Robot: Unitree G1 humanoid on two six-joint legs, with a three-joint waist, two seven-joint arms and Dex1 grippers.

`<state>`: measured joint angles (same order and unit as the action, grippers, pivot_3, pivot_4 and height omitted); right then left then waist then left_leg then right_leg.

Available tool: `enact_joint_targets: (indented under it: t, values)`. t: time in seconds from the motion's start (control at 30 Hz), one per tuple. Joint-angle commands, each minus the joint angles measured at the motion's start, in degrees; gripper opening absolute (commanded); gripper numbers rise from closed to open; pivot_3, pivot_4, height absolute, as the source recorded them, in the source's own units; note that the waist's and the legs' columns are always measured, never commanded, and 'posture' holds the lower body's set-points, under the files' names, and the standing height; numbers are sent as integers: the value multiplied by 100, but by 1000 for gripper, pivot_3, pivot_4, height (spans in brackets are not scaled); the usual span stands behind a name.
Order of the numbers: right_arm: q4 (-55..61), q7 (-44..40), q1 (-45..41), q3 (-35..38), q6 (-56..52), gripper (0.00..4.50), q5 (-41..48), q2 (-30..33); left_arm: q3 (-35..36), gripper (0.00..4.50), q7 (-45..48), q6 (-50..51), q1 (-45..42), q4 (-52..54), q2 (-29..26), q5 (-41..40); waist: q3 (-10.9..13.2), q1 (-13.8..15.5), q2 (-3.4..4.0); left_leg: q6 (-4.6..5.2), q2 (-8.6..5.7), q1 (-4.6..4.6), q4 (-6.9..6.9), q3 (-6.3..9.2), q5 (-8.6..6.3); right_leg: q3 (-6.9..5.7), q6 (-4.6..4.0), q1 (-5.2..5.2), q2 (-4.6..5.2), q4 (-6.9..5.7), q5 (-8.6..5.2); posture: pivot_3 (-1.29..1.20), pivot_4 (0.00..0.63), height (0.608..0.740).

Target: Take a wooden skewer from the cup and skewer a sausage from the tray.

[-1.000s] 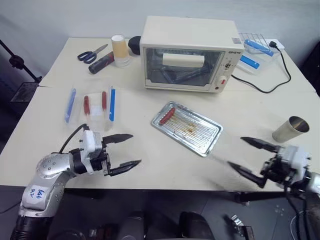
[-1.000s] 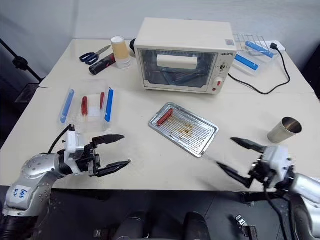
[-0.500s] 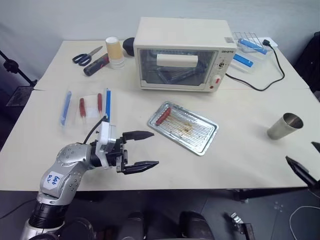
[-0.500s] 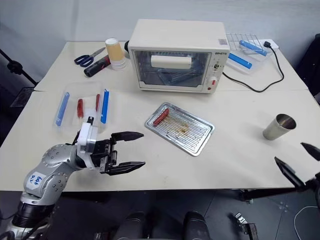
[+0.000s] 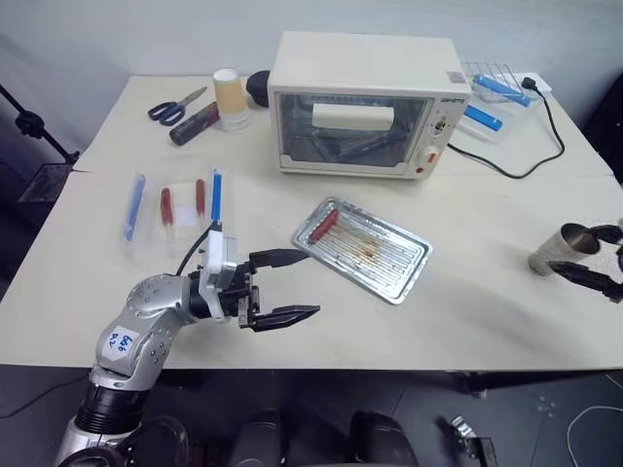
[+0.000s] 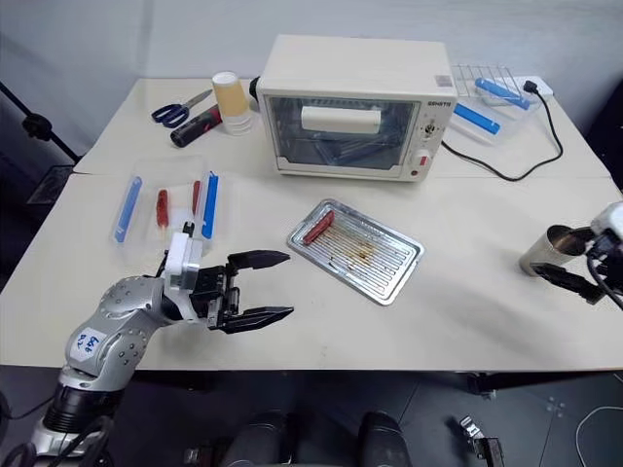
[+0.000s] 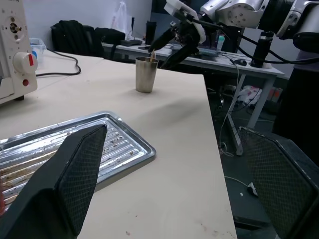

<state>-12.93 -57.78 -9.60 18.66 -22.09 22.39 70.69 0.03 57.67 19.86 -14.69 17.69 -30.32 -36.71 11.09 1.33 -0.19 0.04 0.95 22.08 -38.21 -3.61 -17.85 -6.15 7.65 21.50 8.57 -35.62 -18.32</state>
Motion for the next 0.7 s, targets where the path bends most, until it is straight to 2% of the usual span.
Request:
enact_joint_targets:
  t: [0.03, 0.1, 0.2, 0.57, 0.7]
  values:
    - [-437, -57, -614, -279, 39, 4500, -357, 186, 117, 4470, -108, -48, 123, 308, -26, -14, 0, -6, 0, 0, 1, 0, -1, 0, 0, 0, 0, 0, 0, -1, 0, 0, 150, 740]
    - [-717, -182, -976, -511, 200, 4500, -552, 172, 119, 4470, -160, -48, 221, 400, -27, -18, 0, -10, 0, 0, 2, 0, -1, 0, 0, -1, 0, 1, -1, -1, 0, 0, 150, 740]
    - [-962, -383, -1377, -739, 313, 3951, -700, 95, 113, 4500, -229, -39, 286, 481, -20, -26, 0, 0, 0, 0, 1, 0, -1, 0, 0, -1, 0, 1, 0, 1, 0, 0, 150, 740]
    - [-1207, -679, -1807, -924, 336, 103, -998, 120, 148, 4500, -290, -34, 285, 487, -71, -44, 0, -4, 0, 0, 2, 2, -4, 0, 0, -2, 0, 0, -1, -1, 0, 0, 150, 740]
    - [-1191, -783, -1954, -885, 229, 21, -994, 155, 151, 4500, -294, -40, 261, 474, -79, -35, 0, 1, 1, 0, 2, 2, -5, 0, 0, -2, 0, 0, 0, -1, 0, 0, 150, 740]
